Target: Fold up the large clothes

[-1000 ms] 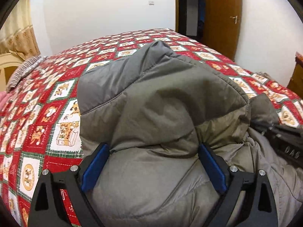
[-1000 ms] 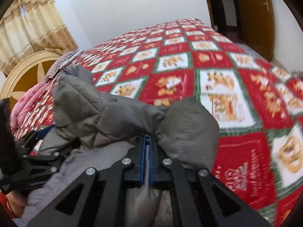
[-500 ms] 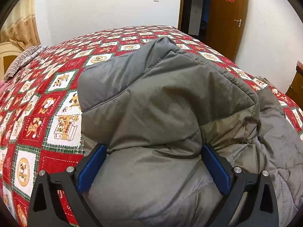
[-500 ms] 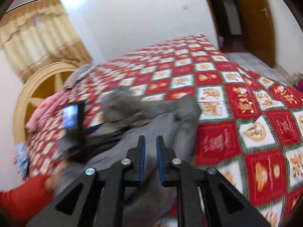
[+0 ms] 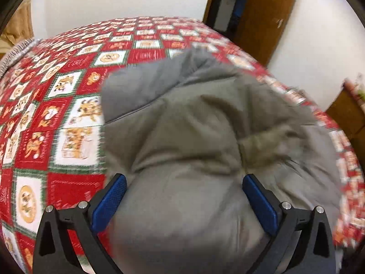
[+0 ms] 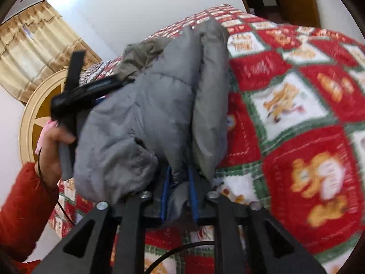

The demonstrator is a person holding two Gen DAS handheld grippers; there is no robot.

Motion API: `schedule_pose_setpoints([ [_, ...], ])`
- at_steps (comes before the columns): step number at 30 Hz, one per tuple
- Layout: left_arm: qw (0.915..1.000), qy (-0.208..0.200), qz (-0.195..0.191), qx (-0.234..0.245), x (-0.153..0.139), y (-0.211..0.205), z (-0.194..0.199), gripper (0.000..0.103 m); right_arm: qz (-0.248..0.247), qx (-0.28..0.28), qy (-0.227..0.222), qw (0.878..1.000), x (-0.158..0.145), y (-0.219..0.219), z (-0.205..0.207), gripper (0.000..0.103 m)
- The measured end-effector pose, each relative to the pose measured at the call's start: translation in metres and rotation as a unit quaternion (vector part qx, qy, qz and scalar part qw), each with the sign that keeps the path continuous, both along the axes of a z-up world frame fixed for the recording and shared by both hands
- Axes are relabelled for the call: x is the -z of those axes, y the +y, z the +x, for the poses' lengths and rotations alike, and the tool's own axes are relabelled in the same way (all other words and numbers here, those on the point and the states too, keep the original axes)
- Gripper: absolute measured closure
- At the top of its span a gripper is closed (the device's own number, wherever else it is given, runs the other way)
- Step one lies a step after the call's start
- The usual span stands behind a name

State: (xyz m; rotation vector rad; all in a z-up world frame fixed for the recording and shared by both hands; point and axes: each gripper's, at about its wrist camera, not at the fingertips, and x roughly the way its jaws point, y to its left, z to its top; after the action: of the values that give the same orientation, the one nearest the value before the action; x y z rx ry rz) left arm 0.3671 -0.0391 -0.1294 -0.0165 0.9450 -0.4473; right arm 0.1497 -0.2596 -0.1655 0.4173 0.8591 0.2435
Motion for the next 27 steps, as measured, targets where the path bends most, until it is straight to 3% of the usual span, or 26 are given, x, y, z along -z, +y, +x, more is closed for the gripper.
schedule_pose_setpoints([
  [3, 0.9974, -0.023, -0.062, -0.027, -0.026, 0.054, -0.021, 0.001, -0.03, 0.008, -0.042, 0.999, -0.042, -0.016, -0.013, 0.068],
  [4, 0.9948, -0.028, -0.087, -0.044, -0.033, 0.075, -0.027, 0.001, -0.035, 0.015, -0.057, 0.998, -0.056, -0.021, -0.014, 0.048],
  [5, 0.9928, -0.028, -0.102, -0.056, -0.036, 0.085, -0.029, 0.001, -0.038, 0.026, -0.072, 0.996, -0.07, -0.025, -0.013, 0.021],
  [7, 0.9866, -0.015, -0.141, -0.082, -0.036, 0.106, -0.032, 0.001, -0.025, 0.031, -0.1, 0.994, -0.089, -0.031, -0.004, 0.001],
  [9, 0.9839, 0.007, -0.158, -0.084, -0.027, 0.107, -0.03, 0.001, -0.003, 0.02, -0.099, 0.995, -0.095, -0.032, 0.02, 0.0],
  [10, 0.984, 0.014, -0.16, -0.078, -0.02, 0.101, -0.029, 0.001, -0.003, 0.012, -0.078, 0.997, -0.089, -0.027, 0.042, 0.0],
  [13, 0.988, 0.033, -0.139, -0.059, 0.001, 0.082, -0.028, 0.001, -0.037, 0.032, -0.038, 0.998, -0.057, -0.023, 0.08, 0.0],
  [15, 0.9864, 0.048, -0.15, -0.048, 0.012, 0.081, -0.028, 0.001, -0.03, 0.041, -0.014, 0.999, -0.027, -0.029, 0.1, 0.0],
  [18, 0.9718, 0.08, -0.22, -0.028, 0.028, 0.086, -0.023, 0.001, 0.003, 0.023, 0.007, 1.0, 0.005, -0.038, 0.119, 0.001],
  [19, 0.9635, 0.1, -0.248, -0.014, 0.037, 0.085, -0.019, 0.001, 0.027, 0.017, 0.014, 0.999, 0.013, -0.041, 0.122, 0.001],
  [21, 0.9474, 0.133, -0.291, 0.014, 0.05, 0.078, -0.015, 0.001, -0.001, 0.009, -0.01, 1.0, 0.006, -0.032, 0.119, 0.002],
  [23, 0.9467, 0.119, -0.297, 0.041, 0.048, 0.074, -0.016, 0.001, 0.036, -0.031, 0.015, 0.999, 0.011, -0.019, 0.121, 0.006],
  [27, 0.9436, 0.12, -0.297, 0.082, 0.05, 0.067, -0.01, 0.001, 0.002, -0.05, -0.001, 0.999, 0.003, -0.012, 0.117, 0.005],
])
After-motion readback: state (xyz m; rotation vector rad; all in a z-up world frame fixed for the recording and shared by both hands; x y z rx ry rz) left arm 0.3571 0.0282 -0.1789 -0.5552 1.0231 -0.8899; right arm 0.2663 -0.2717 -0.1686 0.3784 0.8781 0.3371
